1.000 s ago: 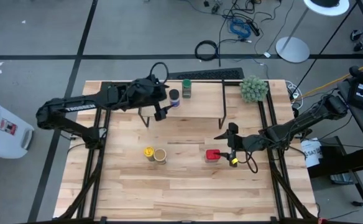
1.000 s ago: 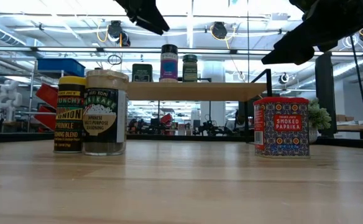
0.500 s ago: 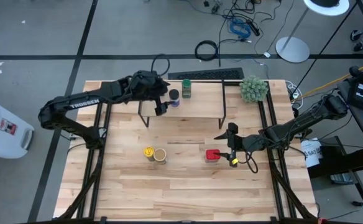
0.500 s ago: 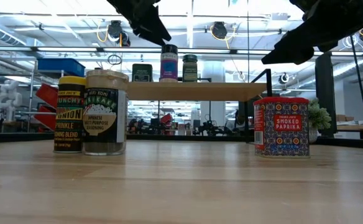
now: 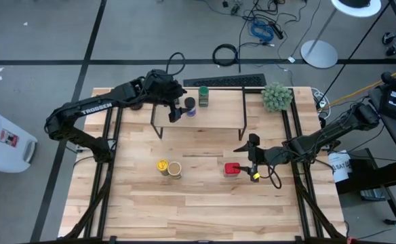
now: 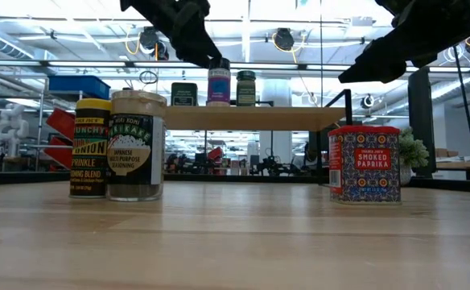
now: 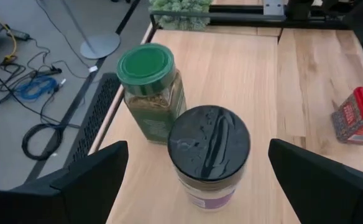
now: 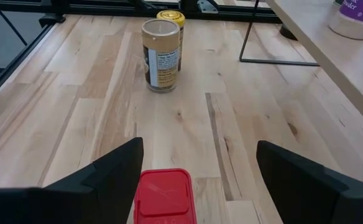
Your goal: Shelf spices
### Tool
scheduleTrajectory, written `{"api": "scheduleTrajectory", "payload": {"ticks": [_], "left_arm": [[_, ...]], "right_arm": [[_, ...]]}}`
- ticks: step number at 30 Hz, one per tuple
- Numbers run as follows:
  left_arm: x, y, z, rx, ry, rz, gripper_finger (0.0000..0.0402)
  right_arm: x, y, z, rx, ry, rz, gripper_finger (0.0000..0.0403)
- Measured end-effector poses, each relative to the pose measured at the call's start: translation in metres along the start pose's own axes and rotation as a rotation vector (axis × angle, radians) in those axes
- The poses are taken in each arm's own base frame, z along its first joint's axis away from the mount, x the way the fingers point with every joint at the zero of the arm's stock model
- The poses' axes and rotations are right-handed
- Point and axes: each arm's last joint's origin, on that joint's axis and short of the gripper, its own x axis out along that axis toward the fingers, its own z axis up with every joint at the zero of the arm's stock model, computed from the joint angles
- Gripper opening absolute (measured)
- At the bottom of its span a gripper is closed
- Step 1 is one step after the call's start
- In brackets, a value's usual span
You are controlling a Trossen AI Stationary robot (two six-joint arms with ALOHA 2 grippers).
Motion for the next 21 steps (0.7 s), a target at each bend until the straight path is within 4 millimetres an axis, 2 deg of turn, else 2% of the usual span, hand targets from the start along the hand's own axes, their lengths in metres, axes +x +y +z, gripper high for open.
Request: {"api": "scheduleTrajectory", "payload": {"ticks": [13, 21], "left_arm": [[0.025, 0.002, -0.006, 0.029, 0.030, -0.022, 0.0396], [0.026, -0.003, -0.004, 0.058, 0.022, -0.034, 0.0339]], "right_arm": [[0.000, 0.000, 0.000, -0.001, 0.000, 0.000, 0.0302], [0.000, 0.000, 0.000, -0.001, 0.000, 0.000, 0.0302]]}}
